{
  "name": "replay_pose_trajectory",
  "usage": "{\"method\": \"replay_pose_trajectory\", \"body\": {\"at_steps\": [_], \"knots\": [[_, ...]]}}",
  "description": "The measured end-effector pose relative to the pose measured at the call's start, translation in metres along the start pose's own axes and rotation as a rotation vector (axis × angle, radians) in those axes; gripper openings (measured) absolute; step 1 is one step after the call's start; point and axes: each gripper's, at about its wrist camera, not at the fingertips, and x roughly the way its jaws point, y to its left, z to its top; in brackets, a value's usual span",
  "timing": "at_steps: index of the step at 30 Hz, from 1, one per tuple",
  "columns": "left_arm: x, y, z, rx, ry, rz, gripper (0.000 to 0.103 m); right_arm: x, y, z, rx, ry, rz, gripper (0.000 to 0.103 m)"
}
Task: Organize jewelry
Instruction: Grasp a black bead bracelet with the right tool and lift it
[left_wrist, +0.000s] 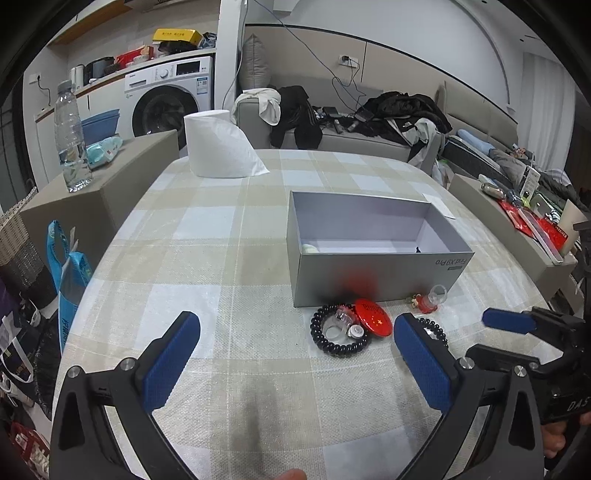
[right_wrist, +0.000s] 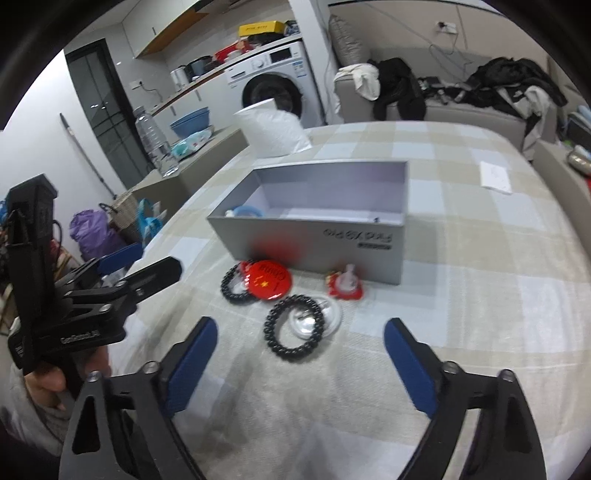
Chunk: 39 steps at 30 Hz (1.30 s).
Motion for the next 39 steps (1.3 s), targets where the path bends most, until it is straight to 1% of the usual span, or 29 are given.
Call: {"method": "replay_pose_trajectory", "body": {"at_steps": [1, 2, 3, 4, 7, 9, 17, 20, 23, 25, 26, 28, 31, 33, 36, 39], "knots": [[0.002, 0.0, 0.0, -0.001, 0.005, -0.002, 0.102, 0.004, 0.0, -0.001, 0.0, 0.014, 0.013, 0.077], [0.003, -0.001, 0.0, -0.001, 0.008, -0.002, 0.102, 0.006, 0.0, -0.001, 0.0, 0.025, 0.022, 0.073], [0.005, -0.001, -0.001, -0.001, 0.013, -0.002, 0.102, 0.01, 0.0, -0.002, 0.0, 0.038, 0.037, 0.065], [0.007, -0.001, -0.001, -0.001, 0.017, -0.003, 0.102, 0.013, 0.0, -0.003, 0.001, 0.05, 0.05, 0.059], [0.01, -0.003, -0.002, 0.0, 0.026, -0.005, 0.102, 0.018, -0.003, -0.004, 0.013, 0.067, 0.057, 0.05], [0.014, -0.003, -0.002, 0.001, 0.038, -0.011, 0.102, 0.02, -0.006, -0.004, 0.022, 0.072, 0.063, 0.036], [0.025, -0.004, -0.003, -0.001, 0.068, -0.016, 0.102, 0.03, -0.013, -0.003, 0.033, 0.098, 0.03, 0.034], [0.027, -0.004, -0.004, 0.001, 0.076, -0.013, 0.102, 0.035, -0.013, -0.002, 0.023, 0.107, 0.017, 0.028], [0.028, -0.005, -0.005, 0.001, 0.085, -0.009, 0.102, 0.037, -0.011, 0.0, 0.003, 0.107, -0.018, 0.02], [0.03, -0.005, -0.005, 0.001, 0.089, -0.008, 0.102, 0.038, -0.011, 0.0, -0.013, 0.106, -0.049, 0.011], [0.03, -0.006, -0.005, 0.001, 0.092, -0.008, 0.102, 0.037, -0.011, 0.0, -0.014, 0.106, -0.055, 0.01], [0.032, -0.007, -0.005, 0.004, 0.1, -0.009, 0.102, 0.037, -0.013, 0.0, -0.009, 0.099, -0.048, 0.008], [0.034, -0.009, -0.005, 0.012, 0.113, -0.014, 0.102, 0.031, -0.017, 0.0, 0.011, 0.066, -0.031, 0.008], [0.034, -0.011, -0.004, 0.021, 0.115, -0.02, 0.102, 0.024, -0.022, 0.001, 0.029, 0.027, 0.0, 0.008], [0.034, -0.016, -0.004, 0.043, 0.117, -0.029, 0.102, 0.014, -0.026, 0.003, 0.047, -0.02, 0.022, 0.008], [0.037, -0.017, -0.004, 0.052, 0.136, -0.062, 0.102, 0.007, -0.029, 0.004, 0.062, -0.051, 0.039, 0.008]]}}
